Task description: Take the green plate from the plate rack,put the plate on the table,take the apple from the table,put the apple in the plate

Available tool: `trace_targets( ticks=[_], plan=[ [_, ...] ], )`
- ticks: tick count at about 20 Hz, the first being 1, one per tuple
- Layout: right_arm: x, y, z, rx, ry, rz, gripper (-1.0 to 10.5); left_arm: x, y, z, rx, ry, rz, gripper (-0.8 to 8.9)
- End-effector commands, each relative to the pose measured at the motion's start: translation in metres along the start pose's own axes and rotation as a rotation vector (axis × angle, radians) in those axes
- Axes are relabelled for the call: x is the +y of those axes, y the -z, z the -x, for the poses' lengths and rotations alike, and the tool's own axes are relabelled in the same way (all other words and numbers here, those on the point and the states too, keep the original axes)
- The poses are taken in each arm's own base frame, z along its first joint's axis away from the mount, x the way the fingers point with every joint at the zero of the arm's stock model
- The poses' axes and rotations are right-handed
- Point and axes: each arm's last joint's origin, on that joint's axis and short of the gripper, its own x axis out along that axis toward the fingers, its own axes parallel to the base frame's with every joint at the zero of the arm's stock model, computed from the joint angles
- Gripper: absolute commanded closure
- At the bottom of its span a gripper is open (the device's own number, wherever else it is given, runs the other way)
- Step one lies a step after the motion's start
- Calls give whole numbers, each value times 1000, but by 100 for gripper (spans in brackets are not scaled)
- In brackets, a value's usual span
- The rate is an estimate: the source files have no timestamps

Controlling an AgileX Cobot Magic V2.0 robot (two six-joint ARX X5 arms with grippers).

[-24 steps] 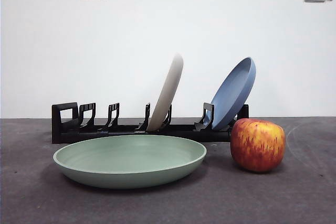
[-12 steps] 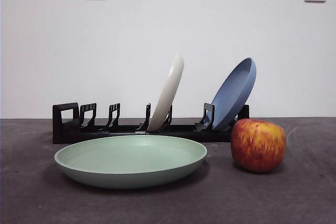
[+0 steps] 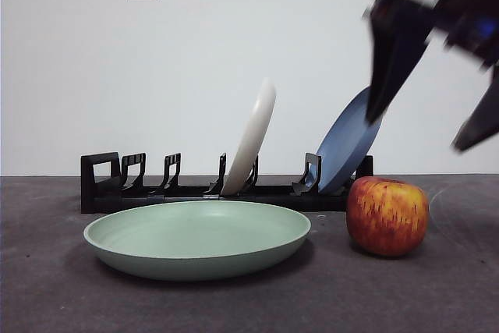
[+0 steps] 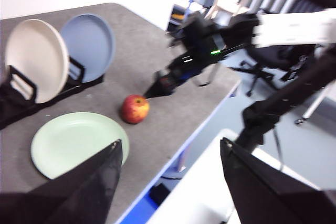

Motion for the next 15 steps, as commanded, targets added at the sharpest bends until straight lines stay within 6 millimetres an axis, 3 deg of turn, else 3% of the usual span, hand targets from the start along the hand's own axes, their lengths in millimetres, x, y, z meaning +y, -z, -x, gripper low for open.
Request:
trace_targets(
  ticks=[1,6,11,12,15],
  plan=[
    [1,-7,-22,52,18,6,441,1,4,5,-9,20,26,499],
    [2,-18,-56,102,34,7,442,1,6,6,6,11,32,499],
    [0,-14,-78,176,57,2,459,2,6,6,8,10,32,499],
    [0,-14,-79,180,65,1,530,2,6,6,7,9,31,499],
    [0,-15,-78,175,63,1,934,2,6,6,1,-10,31,499]
  ],
)
